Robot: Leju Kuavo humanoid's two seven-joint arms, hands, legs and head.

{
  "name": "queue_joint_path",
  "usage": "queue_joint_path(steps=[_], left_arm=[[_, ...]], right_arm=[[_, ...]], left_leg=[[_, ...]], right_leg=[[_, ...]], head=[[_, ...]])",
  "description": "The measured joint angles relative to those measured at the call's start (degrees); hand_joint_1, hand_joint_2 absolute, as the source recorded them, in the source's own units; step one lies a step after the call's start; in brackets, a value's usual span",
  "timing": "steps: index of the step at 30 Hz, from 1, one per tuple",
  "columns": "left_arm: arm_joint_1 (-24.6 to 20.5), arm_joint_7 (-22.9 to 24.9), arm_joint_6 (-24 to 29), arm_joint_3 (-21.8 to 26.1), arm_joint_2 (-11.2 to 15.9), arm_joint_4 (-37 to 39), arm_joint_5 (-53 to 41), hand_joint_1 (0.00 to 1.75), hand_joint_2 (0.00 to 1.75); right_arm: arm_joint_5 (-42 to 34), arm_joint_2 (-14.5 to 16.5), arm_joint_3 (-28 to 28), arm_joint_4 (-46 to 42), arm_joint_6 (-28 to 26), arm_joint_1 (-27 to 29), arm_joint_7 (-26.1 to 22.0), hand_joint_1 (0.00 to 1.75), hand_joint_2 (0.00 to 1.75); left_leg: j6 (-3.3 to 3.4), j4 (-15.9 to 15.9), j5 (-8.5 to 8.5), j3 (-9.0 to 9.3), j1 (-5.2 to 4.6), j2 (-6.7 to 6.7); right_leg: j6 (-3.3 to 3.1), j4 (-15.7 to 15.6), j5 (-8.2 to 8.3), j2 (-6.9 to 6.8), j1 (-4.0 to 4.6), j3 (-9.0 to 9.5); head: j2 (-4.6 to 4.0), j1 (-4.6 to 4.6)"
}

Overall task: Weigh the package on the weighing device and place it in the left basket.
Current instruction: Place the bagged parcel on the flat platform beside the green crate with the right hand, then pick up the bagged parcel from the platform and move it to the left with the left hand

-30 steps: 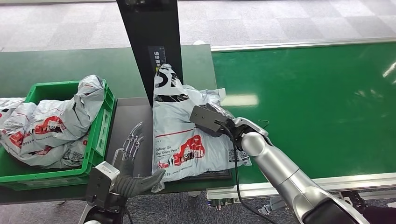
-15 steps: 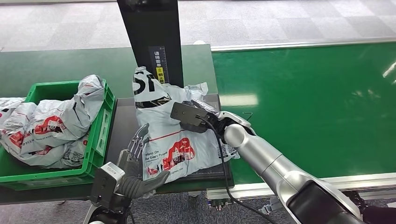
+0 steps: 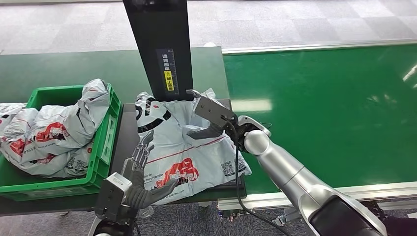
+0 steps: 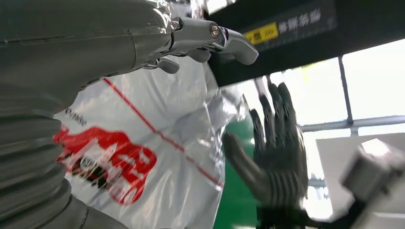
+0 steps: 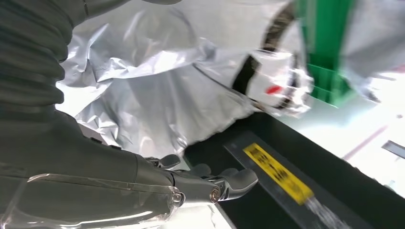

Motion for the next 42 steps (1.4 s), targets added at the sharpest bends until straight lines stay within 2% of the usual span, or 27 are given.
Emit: queue_joint_path(steps=[4,7,12,17,28,36,42], left_arm=[[-0.2,-2.1,3.9,1.0,0.6,-1.8,-3.2,0.00,1.75],[-1.6,-2.2,4.3,1.2,1.3,-3.2,-6.4,0.00,1.75],[-4.9,0.5,-0.2,-1.3,1.8,-2.7,-10.9,0.00,1.75],[-7.6,2.0,-3.6,-5.0,2.0,2.0,-13.6,0.00,1.75],[-15.7,1.3,-9.0,-11.6,1.2,20.9,-15.5,0.00,1.75],[-26.0,0.3,-9.4,-15.5,-2.3,39.4,-15.5,0.00,1.75],[-29.3,-1.4,-9.5,-16.4,-4.1,46.6,-15.4,0.00,1.75]], right_arm=[[-3.6,-2.8,-4.7,-11.4,-2.2,8.1,-4.6,0.00,1.75],[-4.4,-3.5,-8.5,-20.5,-3.5,16.0,-8.6,0.00,1.75],[-4.8,-3.1,-13.6,-32.8,-3.9,26.2,-12.1,0.00,1.75],[-4.5,-2.4,-17.5,-40.2,-2.4,32.6,-13.6,0.00,1.75],[-1.3,0.2,-21.7,-49.5,-1.5,38.3,-15.3,0.00,1.75],[0.7,2.1,-22.1,-52.5,-0.4,37.7,-14.7,0.00,1.75],[1.4,2.9,-22.5,-53.8,-0.3,37.8,-14.5,0.00,1.75]], left_leg=[[0.00,0.0,-0.01,-0.02,0.00,-0.06],[-0.02,0.0,-0.03,-0.04,0.00,-0.10],[-0.04,0.0,-0.04,-0.02,0.00,-0.10],[-0.04,0.0,-0.04,0.00,0.00,-0.06],[-0.04,0.0,-0.03,0.05,-0.01,0.01],[-0.03,0.0,0.00,0.09,-0.01,0.01],[-0.03,0.0,0.00,0.09,-0.01,0.01]], right_leg=[[-0.03,0.0,-0.04,-0.07,0.01,0.01],[-0.04,0.0,-0.06,-0.10,0.01,-0.01],[-0.06,0.0,-0.07,-0.09,0.01,-0.01],[-0.06,0.0,-0.05,-0.07,0.00,0.00],[-0.08,0.0,-0.03,0.00,0.00,0.00],[-0.08,0.0,0.03,0.00,0.00,0.07],[-0.08,0.0,0.02,0.00,0.00,0.07]], head=[[0.00,0.01],[0.00,0.00],[0.00,0.01],[0.00,-0.01],[0.00,0.00],[0.00,0.01],[0.00,0.01]])
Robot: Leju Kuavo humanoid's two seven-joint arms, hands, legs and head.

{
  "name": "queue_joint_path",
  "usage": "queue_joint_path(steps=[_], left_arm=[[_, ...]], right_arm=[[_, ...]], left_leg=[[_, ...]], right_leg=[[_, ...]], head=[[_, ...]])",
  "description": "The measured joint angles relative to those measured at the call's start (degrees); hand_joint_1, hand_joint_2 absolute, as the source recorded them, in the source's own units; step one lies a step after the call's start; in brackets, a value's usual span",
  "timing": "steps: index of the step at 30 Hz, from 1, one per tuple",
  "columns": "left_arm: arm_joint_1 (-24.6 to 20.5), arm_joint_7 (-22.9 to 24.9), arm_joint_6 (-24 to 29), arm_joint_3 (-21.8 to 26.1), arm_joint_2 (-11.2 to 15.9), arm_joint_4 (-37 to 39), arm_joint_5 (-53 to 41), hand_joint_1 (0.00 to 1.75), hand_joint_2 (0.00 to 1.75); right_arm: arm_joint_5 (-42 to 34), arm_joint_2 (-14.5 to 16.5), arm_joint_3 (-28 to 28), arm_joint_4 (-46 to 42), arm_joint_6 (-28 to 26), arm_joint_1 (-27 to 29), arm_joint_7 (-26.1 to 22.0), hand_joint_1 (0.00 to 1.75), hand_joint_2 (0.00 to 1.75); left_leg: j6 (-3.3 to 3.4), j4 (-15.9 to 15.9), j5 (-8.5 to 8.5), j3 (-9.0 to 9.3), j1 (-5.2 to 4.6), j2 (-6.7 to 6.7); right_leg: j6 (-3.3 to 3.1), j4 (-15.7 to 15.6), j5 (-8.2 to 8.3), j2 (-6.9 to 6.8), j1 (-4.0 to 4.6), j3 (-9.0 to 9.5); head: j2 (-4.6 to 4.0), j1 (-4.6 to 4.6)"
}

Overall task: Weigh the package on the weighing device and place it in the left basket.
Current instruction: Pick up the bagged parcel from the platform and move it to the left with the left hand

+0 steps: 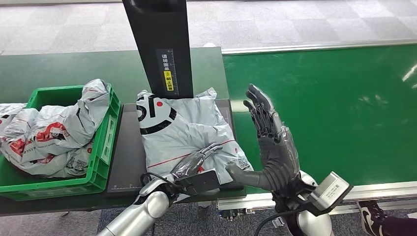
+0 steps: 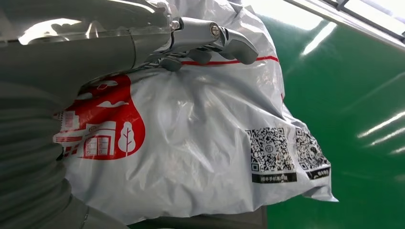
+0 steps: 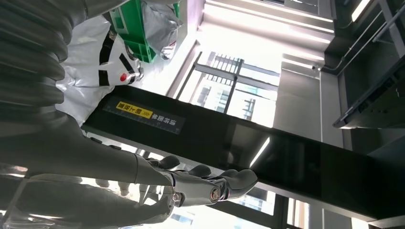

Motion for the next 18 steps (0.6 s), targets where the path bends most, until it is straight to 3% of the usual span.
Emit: queue_joint_path(steps=[11,18], left_arm=[[-1.4,-1.6,0.5,-2.3,-0.8,3.7,0.1,0.00,1.75],[-1.7,0.1,2.2,-2.4,-0.4,3.4,-1.1,0.00,1.75]], right_arm=[[1.2,1.0,-0.6,-0.2,1.1,0.0,0.5,0.00,1.75],[1.7,1.1,-1.6,-0.2,1.2,0.1,0.5,0.00,1.75]], left_leg=[[0.00,0.0,0.00,0.03,0.00,-0.02],[0.00,0.0,0.00,0.03,0.00,-0.02]], right_leg=[[0.00,0.0,0.00,-0.03,0.00,0.06],[0.00,0.0,0.00,-0.03,0.00,0.06]], head=[[0.00,0.01],[0.00,0.01]])
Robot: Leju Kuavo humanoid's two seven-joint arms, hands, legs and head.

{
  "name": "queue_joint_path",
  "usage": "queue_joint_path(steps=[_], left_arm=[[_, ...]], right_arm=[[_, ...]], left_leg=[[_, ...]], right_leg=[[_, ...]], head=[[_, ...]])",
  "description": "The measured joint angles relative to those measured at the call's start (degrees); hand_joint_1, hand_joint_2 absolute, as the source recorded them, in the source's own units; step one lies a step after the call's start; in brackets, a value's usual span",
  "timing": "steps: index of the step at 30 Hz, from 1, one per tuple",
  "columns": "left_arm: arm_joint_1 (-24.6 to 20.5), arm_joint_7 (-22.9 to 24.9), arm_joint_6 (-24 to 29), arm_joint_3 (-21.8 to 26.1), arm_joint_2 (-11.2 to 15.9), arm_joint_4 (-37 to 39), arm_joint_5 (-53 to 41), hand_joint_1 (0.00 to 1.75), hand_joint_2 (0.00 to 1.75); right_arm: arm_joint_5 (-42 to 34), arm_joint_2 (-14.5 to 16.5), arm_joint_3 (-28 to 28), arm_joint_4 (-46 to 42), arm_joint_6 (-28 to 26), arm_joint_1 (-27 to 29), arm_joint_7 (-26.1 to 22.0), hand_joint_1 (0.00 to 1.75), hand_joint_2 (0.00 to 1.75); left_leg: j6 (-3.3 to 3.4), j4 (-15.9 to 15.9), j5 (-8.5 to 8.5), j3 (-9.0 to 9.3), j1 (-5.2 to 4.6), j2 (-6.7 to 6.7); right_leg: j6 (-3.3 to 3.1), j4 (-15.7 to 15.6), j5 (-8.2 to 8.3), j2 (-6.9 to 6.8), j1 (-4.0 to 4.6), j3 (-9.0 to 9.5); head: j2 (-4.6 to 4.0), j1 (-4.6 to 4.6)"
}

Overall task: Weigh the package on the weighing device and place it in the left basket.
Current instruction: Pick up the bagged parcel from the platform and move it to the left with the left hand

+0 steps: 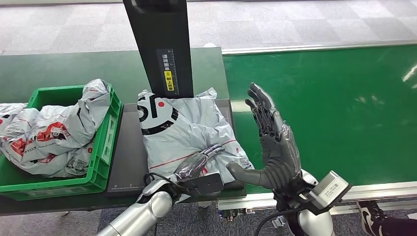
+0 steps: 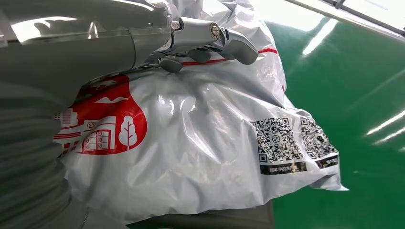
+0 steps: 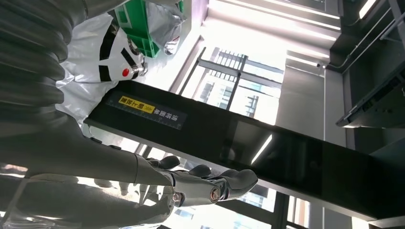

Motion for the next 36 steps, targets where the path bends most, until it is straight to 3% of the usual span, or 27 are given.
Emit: queue_joint_path(steps=[5,7,9,11,27,36], left_arm=[[0.0,0.9,1.1,-0.6,0.3,0.1,-3.0,0.00,1.75],[0.0,1.0,1.8,-1.4,0.4,0.4,-4.5,0.20,1.75],[0.0,1.0,2.5,-2.3,0.4,1.1,-6.1,1.04,1.75],[-0.1,1.0,3.1,-3.1,0.4,1.9,-7.4,1.72,1.75],[-1.9,2.4,4.4,-6.3,0.4,4.6,-13.6,1.75,1.75],[0.3,2.8,7.2,-5.5,1.8,-1.0,-14.2,1.75,1.75]], right_arm=[[0.8,0.3,-0.5,-0.4,0.2,-0.1,0.2,0.00,1.75],[1.1,0.3,-0.7,-0.6,0.3,-0.1,0.3,0.00,1.75],[1.6,0.3,-0.8,-0.8,0.2,-0.2,0.4,0.00,1.75],[2.2,0.3,-1.0,-1.0,0.0,-0.2,0.4,0.00,1.75],[5.1,0.2,-1.2,-2.9,-1.4,0.4,-0.2,0.00,1.75],[5.9,0.2,-1.6,-3.3,-1.4,1.5,0.1,0.00,1.75]], left_leg=[[0.00,0.0,0.00,0.01,0.01,0.00],[0.00,0.0,0.00,0.01,0.01,0.00],[0.00,0.0,0.00,0.02,0.01,0.00],[0.00,0.0,0.00,0.02,0.01,0.00],[-0.01,0.0,-0.01,0.27,0.01,0.00],[-0.01,0.0,-0.01,0.25,0.01,0.01]], right_leg=[[-0.01,0.0,0.00,0.01,0.01,0.00],[-0.01,0.0,0.00,0.01,0.01,0.00],[-0.01,0.0,0.00,0.01,0.01,0.01],[-0.01,0.0,0.00,0.01,0.01,0.01],[-0.01,0.0,-0.02,-0.01,0.01,0.28],[-0.01,0.0,-0.02,0.01,0.01,0.24]], head=[[0.00,-0.01],[0.00,0.00],[0.00,-0.01],[0.00,-0.01],[0.00,-0.01],[0.00,-0.01]])
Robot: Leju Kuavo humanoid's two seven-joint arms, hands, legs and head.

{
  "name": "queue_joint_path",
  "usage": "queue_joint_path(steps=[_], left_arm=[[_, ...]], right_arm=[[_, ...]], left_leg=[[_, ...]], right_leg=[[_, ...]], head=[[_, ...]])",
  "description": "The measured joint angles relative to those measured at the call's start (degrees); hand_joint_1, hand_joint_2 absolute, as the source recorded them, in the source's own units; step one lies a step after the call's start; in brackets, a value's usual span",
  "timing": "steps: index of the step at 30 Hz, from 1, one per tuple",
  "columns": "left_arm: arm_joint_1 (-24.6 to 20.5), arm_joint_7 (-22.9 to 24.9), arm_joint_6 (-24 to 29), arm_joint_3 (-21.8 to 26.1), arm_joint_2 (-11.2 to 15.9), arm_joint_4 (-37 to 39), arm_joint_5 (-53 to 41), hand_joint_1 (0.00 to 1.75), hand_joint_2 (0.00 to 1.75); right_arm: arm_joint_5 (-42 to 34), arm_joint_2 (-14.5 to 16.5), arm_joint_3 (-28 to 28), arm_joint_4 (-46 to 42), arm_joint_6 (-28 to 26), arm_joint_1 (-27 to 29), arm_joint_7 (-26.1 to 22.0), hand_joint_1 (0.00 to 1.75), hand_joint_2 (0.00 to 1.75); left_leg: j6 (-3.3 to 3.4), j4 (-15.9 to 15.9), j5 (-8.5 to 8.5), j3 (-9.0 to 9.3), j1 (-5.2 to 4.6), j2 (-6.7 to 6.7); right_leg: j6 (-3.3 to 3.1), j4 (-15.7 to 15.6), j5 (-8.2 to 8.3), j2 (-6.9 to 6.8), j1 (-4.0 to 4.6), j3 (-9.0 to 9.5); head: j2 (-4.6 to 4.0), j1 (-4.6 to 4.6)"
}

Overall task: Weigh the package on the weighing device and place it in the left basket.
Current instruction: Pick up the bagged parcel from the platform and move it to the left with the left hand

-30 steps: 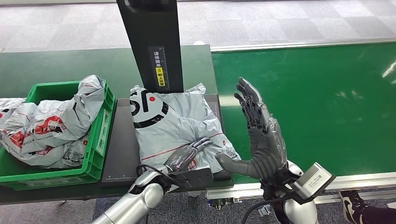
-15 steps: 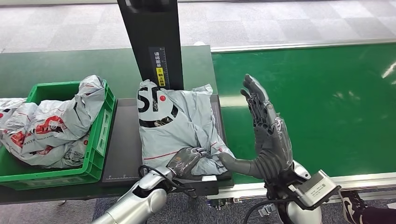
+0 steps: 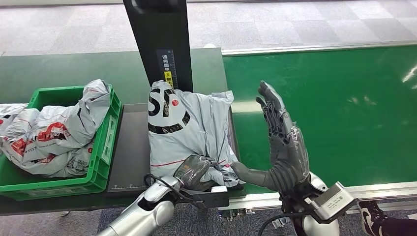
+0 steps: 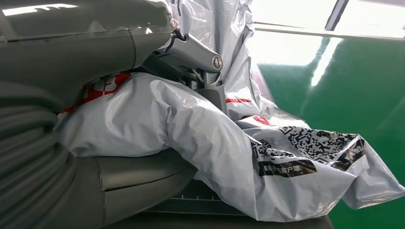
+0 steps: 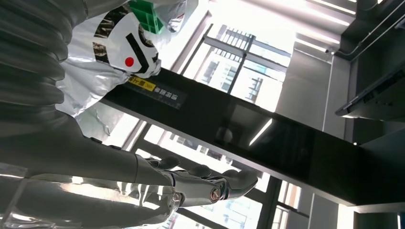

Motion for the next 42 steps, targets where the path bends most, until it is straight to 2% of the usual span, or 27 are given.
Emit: queue_joint_path(steps=[6,9,12,16,22,29,34,42], left_arm=[[4.4,1.7,3.5,3.2,3.8,-13.4,0.0,1.75,1.75],[6.8,2.0,7.7,5.9,6.0,-22.5,0.4,1.73,1.75],[9.2,2.6,11.0,9.5,8.2,-32.0,0.6,1.66,1.75],[14.6,1.9,18.4,15.4,10.5,-43.9,-0.4,1.62,1.75],[22.0,-0.7,27.4,24.3,11.8,-57.0,-0.2,1.61,1.75],[26.7,-2.9,32.0,32.1,11.8,-67.0,0.2,1.61,1.75],[29.9,-6.7,34.3,37.5,11.6,-70.9,3.7,1.58,1.75],[30.4,-9.1,34.4,43.1,10.7,-72.6,6.8,1.50,1.75]], right_arm=[[1.2,0.0,-1.0,-1.2,-1.3,1.4,0.7,0.00,1.75],[1.7,0.0,-1.5,-2.3,-2.8,2.7,1.3,0.00,1.75],[1.9,0.0,-2.2,-3.3,-3.9,4.1,1.5,0.00,1.75],[2.0,0.0,-2.8,-4.5,-5.1,6.0,1.4,0.00,1.75],[2.1,-0.1,-3.6,-5.5,-6.0,7.6,1.1,0.00,1.75],[2.1,-0.1,-3.8,-5.7,-5.6,7.7,1.3,0.00,1.75],[3.0,0.0,-3.8,-5.7,-5.2,8.6,1.1,0.00,1.75],[3.6,0.0,-3.8,-6.4,-5.3,11.2,-0.4,0.00,1.75]], left_leg=[[0.00,0.0,0.00,-0.19,0.01,0.01],[-0.01,0.0,-0.01,-0.24,0.01,0.02],[-0.03,0.0,-0.02,-0.26,0.01,0.03],[-0.07,0.0,-0.06,-0.26,0.02,0.06],[-0.11,-0.1,-0.10,-0.26,0.03,0.08],[-0.11,-0.1,-0.10,-0.25,0.03,0.08],[-0.11,0.0,-0.10,-0.24,0.04,0.08],[-0.16,-0.1,-0.13,-0.23,0.05,0.08]], right_leg=[[-0.01,0.0,-0.01,0.00,0.01,-0.20],[-0.01,0.0,-0.02,0.03,0.01,-0.25],[-0.05,0.0,-0.05,0.03,0.01,-0.27],[-0.09,0.0,-0.11,0.04,0.02,-0.30],[-0.12,0.0,-0.15,0.05,0.03,-0.31],[-0.12,0.0,-0.15,0.05,0.03,-0.29],[-0.12,0.0,-0.16,0.05,0.04,-0.29],[-0.15,0.0,-0.20,0.06,0.04,-0.29]], head=[[0.00,0.01],[0.00,0.00],[0.00,0.01],[0.00,0.01],[0.00,0.01],[0.00,0.01],[0.00,0.00],[0.00,0.00]])
